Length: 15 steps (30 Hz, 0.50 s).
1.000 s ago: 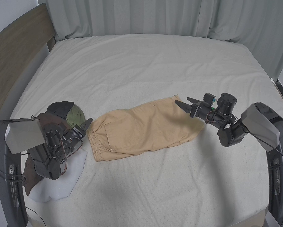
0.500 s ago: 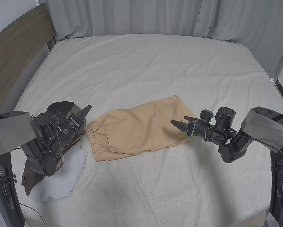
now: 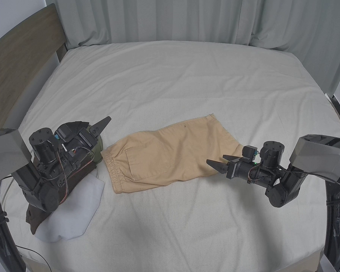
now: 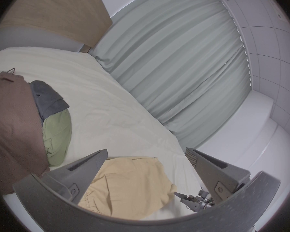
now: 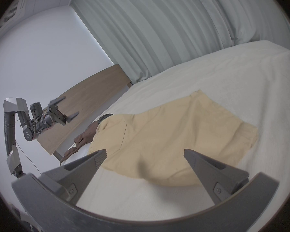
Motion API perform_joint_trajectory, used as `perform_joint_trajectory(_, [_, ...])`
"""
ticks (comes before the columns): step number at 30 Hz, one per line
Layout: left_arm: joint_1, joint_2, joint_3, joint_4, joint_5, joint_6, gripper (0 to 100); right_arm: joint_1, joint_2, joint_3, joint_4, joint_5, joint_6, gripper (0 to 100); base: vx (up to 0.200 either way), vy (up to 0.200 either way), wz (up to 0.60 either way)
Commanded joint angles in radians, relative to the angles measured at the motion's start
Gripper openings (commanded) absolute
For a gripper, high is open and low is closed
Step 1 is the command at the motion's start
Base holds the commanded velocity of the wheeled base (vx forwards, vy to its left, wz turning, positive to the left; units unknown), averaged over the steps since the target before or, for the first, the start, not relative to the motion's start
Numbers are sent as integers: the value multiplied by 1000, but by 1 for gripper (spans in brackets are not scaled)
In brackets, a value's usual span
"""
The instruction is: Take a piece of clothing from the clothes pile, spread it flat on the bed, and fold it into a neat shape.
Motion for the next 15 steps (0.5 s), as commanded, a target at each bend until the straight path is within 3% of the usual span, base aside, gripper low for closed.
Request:
perform_joint_trajectory(1, [-8, -73, 35, -6, -28, 17, 100, -2, 9, 35, -9, -1, -1, 100, 0, 0, 0])
perform_joint_trajectory(15, [-31, -76, 58, -4, -34, 92, 100, -20, 117, 51, -76, -23, -1, 100, 0, 0, 0])
